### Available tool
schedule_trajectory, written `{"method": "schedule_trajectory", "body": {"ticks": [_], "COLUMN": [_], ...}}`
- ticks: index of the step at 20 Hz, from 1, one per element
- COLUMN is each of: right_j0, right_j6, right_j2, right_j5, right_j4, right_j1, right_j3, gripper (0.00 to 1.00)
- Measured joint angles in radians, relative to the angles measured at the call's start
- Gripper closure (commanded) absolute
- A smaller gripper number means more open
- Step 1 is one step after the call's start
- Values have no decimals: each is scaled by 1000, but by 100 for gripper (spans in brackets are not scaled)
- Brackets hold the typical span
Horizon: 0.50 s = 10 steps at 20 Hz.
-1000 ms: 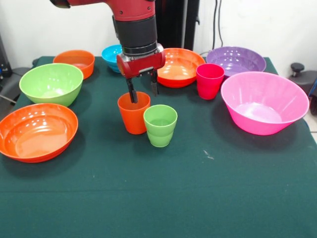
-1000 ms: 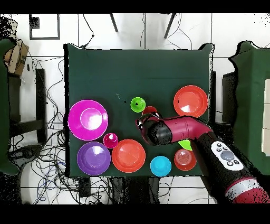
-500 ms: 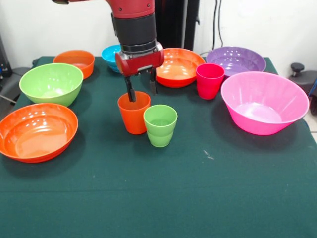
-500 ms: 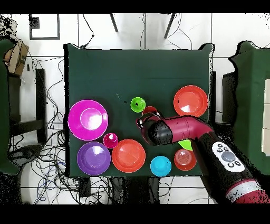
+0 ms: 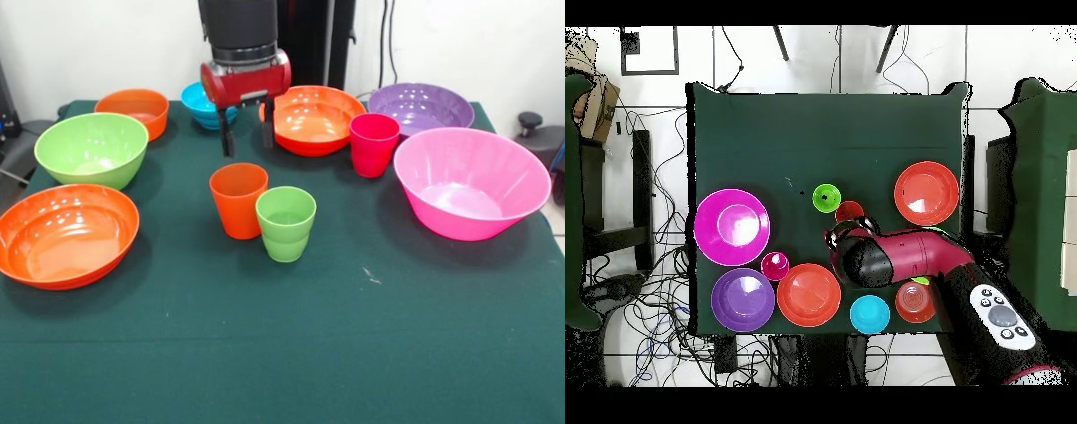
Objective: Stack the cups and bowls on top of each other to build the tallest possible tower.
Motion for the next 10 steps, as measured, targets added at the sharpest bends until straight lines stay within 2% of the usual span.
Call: {"method": "schedule_trajectory", "body": {"ticks": [6, 10], "right_j0": [33, 92], "right_j6": [68, 144], "right_j2": [-62, -136], "right_j5": [-68, -136], "right_j4": [7, 7], "right_j1": [-40, -47], "right_j3": [55, 92], "gripper": [0, 0]}}
